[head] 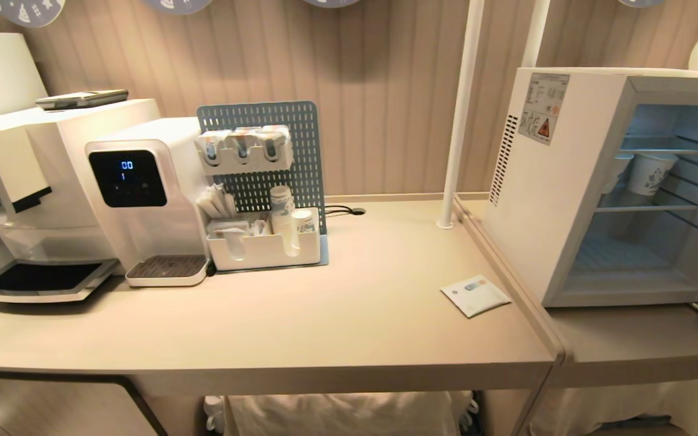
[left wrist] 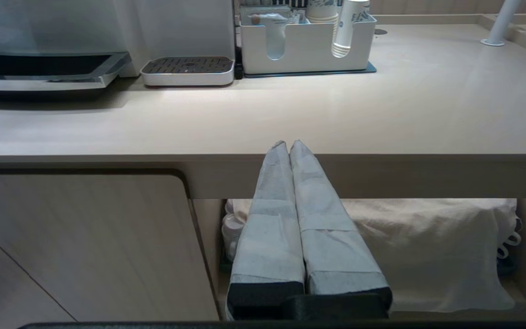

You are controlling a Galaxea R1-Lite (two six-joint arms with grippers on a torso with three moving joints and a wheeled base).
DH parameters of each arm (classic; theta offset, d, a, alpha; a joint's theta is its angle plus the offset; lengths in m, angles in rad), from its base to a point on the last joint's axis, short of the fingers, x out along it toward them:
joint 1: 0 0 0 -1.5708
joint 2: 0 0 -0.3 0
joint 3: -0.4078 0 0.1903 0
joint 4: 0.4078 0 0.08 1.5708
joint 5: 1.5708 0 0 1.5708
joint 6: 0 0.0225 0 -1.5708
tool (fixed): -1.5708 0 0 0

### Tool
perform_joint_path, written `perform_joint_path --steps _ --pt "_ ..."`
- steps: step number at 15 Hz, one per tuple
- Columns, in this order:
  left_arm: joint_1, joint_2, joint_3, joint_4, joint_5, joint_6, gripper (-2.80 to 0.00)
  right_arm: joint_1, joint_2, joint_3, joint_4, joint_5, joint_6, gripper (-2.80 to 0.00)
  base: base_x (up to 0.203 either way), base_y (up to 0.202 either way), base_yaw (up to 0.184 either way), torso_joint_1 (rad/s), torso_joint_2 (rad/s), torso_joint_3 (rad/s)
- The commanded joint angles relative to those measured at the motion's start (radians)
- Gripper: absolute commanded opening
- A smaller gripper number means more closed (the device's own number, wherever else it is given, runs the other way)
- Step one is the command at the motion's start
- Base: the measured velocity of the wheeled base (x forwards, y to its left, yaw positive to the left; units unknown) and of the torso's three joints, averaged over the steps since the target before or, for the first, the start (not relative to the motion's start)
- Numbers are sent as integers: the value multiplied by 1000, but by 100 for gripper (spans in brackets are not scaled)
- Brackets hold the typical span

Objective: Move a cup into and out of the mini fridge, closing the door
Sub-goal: Place the yoghurt on the table

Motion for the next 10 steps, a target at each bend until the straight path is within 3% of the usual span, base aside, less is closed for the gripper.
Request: perform_joint_path --steps 1,7,10 --pt "0 1 2 1 0 0 -280 0 2 0 0 0 0 -280 0 194 1 -1 3 2" --pt "0 1 2 -1 0 0 -280 0 2 0 0 0 1 -280 0 187 1 2 4 2" --pt "0 1 2 -1 0 0 -280 0 2 0 0 -1 1 -280 0 37 1 1 1 1"
